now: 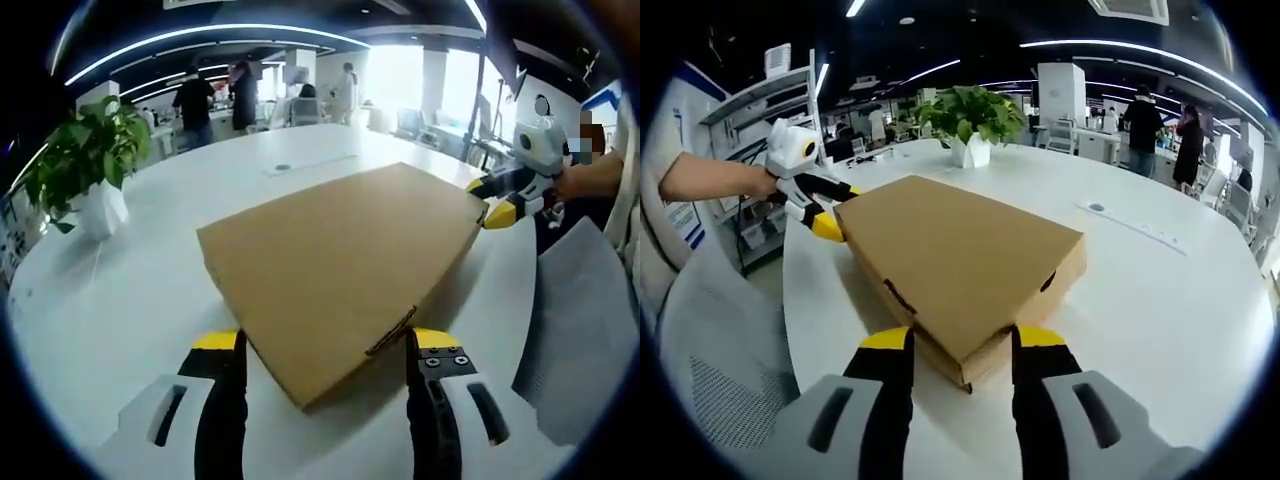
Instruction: Operate the shoe box by opening the lid, removing the specified soft item, and placing it in the target area until the item is outside and the box remains undamaged.
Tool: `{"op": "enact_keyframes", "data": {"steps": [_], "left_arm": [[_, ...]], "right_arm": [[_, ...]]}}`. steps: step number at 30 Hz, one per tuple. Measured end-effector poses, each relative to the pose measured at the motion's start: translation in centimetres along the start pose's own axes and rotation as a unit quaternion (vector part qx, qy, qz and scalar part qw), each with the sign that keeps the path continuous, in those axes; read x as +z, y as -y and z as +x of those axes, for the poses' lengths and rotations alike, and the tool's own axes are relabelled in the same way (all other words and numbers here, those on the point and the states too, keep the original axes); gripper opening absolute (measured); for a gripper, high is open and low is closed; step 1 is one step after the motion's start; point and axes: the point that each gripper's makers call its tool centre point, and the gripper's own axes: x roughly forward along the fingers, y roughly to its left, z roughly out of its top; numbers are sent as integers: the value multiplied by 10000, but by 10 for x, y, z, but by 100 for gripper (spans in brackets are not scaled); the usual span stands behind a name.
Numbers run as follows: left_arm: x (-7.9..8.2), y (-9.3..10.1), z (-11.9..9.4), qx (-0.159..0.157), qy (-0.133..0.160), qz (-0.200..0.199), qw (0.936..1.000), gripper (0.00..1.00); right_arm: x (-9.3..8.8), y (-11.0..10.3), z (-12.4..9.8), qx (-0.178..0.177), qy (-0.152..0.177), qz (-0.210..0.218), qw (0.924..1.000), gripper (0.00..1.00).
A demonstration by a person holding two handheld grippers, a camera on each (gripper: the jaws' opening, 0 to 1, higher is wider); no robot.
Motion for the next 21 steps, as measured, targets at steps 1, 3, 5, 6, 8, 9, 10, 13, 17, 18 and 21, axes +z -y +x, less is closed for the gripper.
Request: {"op": "enact_keyframes", "data": {"steps": [1, 3, 5, 6, 8, 9, 10, 13, 17, 18, 21], "left_arm": [[0, 0, -1, -5, -7, 4, 10000, 64], [-2, 1, -2, -13, -20, 11, 10000, 64], [-3, 1, -4, -24, -43, 20, 10000, 64], [-4, 2, -5, -26, -52, 24, 10000, 64], [-5, 2, -6, -31, -73, 28, 10000, 64], [-6, 2, -7, -30, -77, 26, 10000, 64], [-6, 2, -7, -29, -77, 23, 10000, 64], [-6, 3, -8, -20, -82, 12, 10000, 65], [-6, 3, -8, -24, -107, 12, 9999, 65], [-6, 3, -8, -23, -108, 11, 9999, 65], [-6, 3, -8, -25, -112, 10, 9999, 65]], "right_arm": [[0, -2, -1, 3, 4, 0, 10000, 34], [-1, -5, -1, 8, 10, 2, 10000, 34], [-2, -7, -2, 18, 10, -1, 10000, 34], [-2, -9, -3, 24, 9, -10, 10000, 34], [-2, -10, -3, 29, 12, -12, 10000, 34], [-2, -10, -3, 28, 16, -11, 10000, 34], [-2, -11, -3, 28, 18, -5, 10000, 34], [-2, -10, -3, 22, 21, -1, 10000, 34], [-2, -10, -3, 25, 9, 7, 10000, 34], [-2, -10, -3, 22, 6, 7, 10000, 34], [-2, -10, -3, 10, 6, 12, 10000, 34]]}}
